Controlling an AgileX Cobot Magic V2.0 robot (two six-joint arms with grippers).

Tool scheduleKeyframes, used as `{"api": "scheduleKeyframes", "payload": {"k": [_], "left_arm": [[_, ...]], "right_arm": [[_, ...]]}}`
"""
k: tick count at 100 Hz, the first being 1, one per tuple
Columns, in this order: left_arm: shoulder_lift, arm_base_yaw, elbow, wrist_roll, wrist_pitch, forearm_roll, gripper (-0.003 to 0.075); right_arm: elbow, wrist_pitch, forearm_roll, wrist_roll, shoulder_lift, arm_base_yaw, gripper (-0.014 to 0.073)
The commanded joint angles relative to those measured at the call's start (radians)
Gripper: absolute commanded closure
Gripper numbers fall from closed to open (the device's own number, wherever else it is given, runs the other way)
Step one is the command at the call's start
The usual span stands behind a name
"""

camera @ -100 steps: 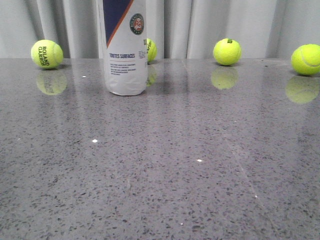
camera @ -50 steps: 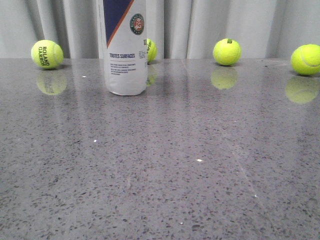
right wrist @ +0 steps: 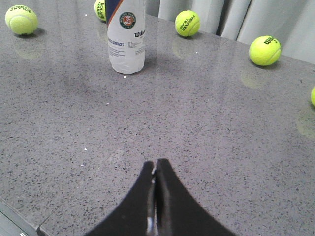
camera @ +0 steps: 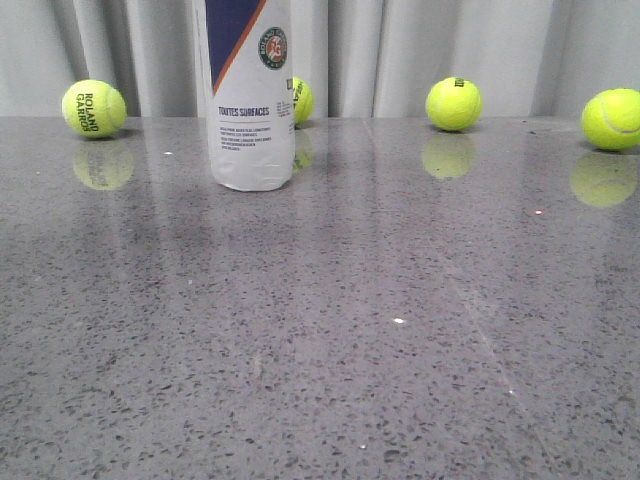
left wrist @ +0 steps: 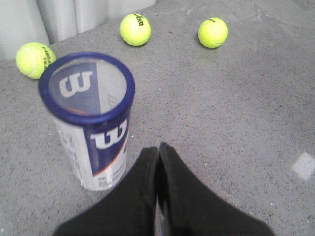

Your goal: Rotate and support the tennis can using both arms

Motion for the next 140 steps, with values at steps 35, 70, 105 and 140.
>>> {"api": "scheduleKeyframes", "payload": {"k": [35, 70, 105, 140], "left_arm": [[-0.323, -0.011, 0.472, -0.009, -0.374, -0.033, 0.0740], [-0.526, -0.011, 0.757, -0.007, -0.504, 0.032, 0.0740], [-0.764, -0.002, 0.991, 0.000, -0.679, 0.107, 0.0740], [-0.932, 0.182, 1.172, -0.095, -0.833, 0.192, 0.0740]], "right_arm": [[-0.020, -0.079, -0.008, 0.000, 0.011, -0.001, 0.0660], [-0.020, -0.079, -0.008, 0.000, 0.011, -0.001, 0.0660], [-0.020, -0.079, -0.008, 0.000, 0.011, -0.001, 0.0660], [-0.020, -0.079, -0.008, 0.000, 0.011, -0.001, 0.0660]]}}
